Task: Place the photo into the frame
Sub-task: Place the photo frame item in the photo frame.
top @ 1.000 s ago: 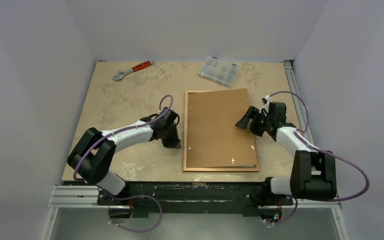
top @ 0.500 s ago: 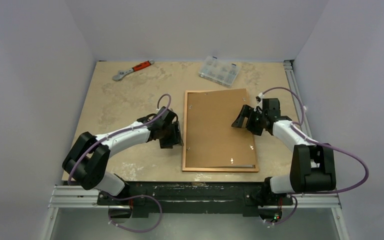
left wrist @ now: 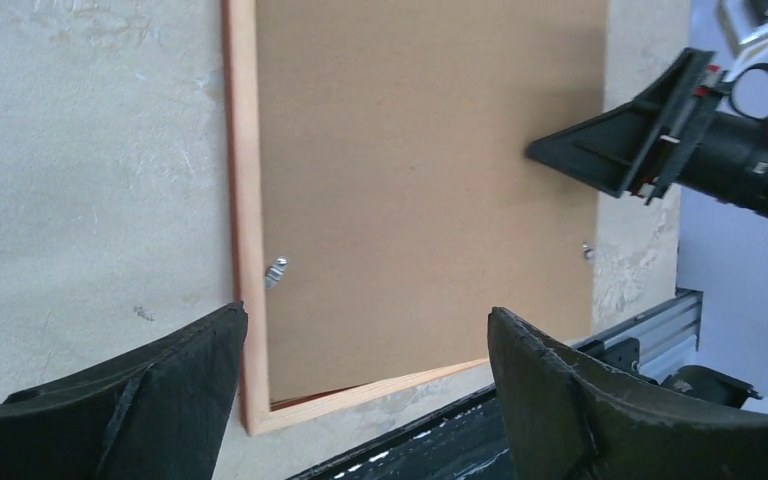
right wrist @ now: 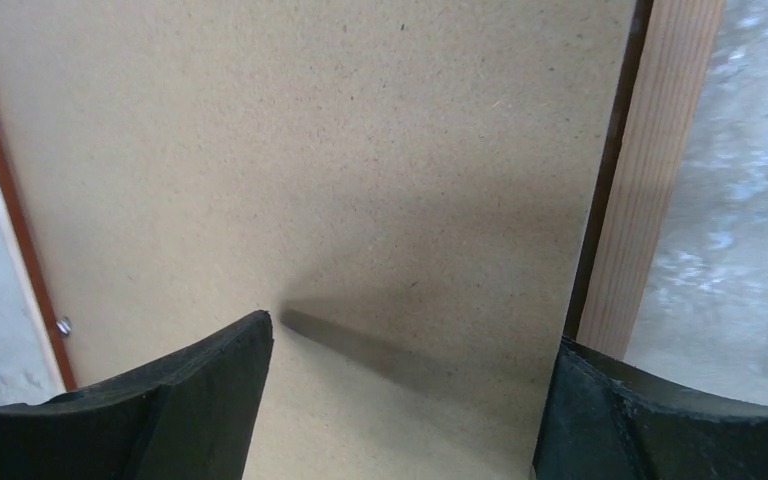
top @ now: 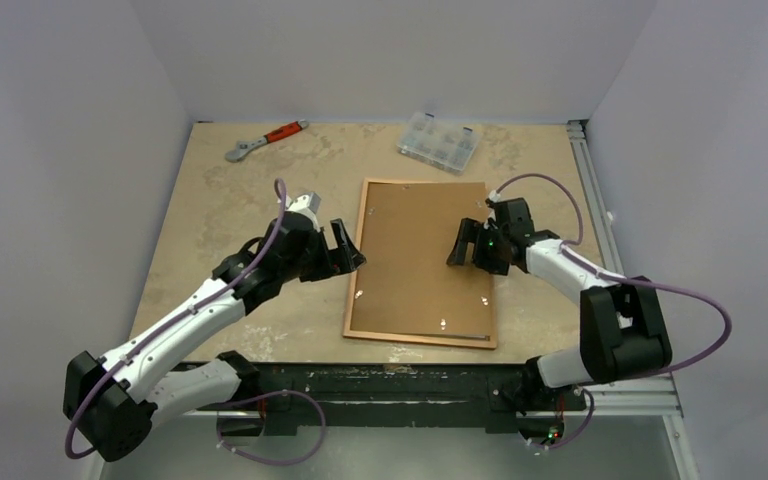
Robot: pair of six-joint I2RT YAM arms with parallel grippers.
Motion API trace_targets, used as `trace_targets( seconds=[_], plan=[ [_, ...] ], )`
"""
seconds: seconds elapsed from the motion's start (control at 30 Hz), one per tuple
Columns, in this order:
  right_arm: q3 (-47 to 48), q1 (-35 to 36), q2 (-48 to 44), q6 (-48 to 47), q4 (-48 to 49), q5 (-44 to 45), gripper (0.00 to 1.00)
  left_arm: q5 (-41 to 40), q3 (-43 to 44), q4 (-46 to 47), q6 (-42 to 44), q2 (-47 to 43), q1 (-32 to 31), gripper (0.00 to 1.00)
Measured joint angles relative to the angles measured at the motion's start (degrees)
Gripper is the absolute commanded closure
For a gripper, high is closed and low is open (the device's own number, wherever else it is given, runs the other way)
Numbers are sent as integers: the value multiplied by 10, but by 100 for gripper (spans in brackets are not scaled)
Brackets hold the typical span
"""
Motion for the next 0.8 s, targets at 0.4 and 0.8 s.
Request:
trace_targets(
  seconds=[0.4,0.8],
  plan=[
    [85,125,93,24,-12,56,14,0,0,7,10,-24,0,13],
    [173,135,127,-4,-112,122,2,0,0,3,16,-24,0,13]
  ],
)
